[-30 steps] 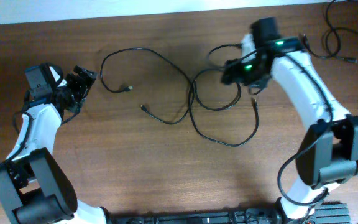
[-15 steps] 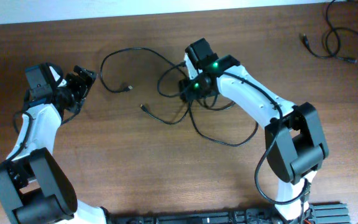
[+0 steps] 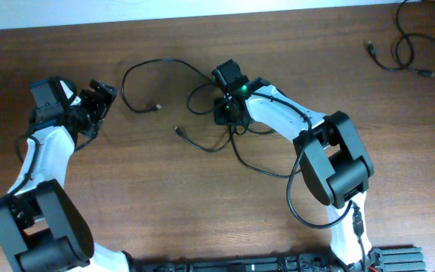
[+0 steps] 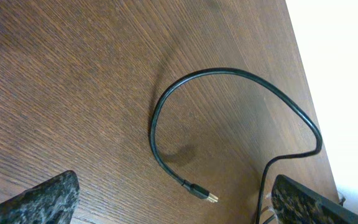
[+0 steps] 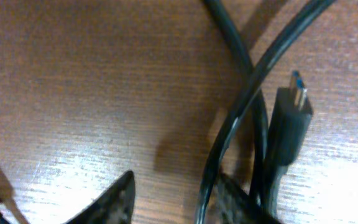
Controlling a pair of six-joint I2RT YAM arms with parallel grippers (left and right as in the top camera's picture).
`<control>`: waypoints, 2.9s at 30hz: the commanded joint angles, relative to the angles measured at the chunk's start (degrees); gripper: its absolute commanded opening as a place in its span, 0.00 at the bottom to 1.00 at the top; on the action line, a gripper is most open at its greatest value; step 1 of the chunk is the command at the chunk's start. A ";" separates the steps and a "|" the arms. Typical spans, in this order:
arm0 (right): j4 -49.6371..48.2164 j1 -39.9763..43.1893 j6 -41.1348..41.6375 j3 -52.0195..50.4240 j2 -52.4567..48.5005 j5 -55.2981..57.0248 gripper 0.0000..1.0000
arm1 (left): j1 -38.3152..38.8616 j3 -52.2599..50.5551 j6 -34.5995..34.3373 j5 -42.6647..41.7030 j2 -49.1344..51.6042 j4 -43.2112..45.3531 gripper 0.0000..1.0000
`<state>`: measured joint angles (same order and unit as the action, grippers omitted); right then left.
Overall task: Untangle cables
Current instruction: 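Reach the right gripper to the center cable pile and grasp a cable, then drag the grasped cable with the right gripper to the upper right, then move the right gripper to the remaining center cable and grasp it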
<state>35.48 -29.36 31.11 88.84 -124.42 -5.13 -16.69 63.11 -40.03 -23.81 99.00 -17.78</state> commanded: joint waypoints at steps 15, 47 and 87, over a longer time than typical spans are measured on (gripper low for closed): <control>-7.15 13.97 -14.62 36.00 18.16 -21.00 0.04 | 0.02 0.04 1.09 -0.42 0.24 0.04 0.99; 44.59 69.85 -0.13 34.10 0.76 13.03 0.04 | 0.02 0.04 1.09 -0.42 0.24 0.04 0.99; 16.35 60.89 64.72 -49.53 43.32 20.52 0.64 | 0.02 0.04 1.09 -0.42 0.24 0.07 0.99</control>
<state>53.80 27.75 103.15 39.53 -80.01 15.29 -16.69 63.11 -40.03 -23.83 99.11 -17.80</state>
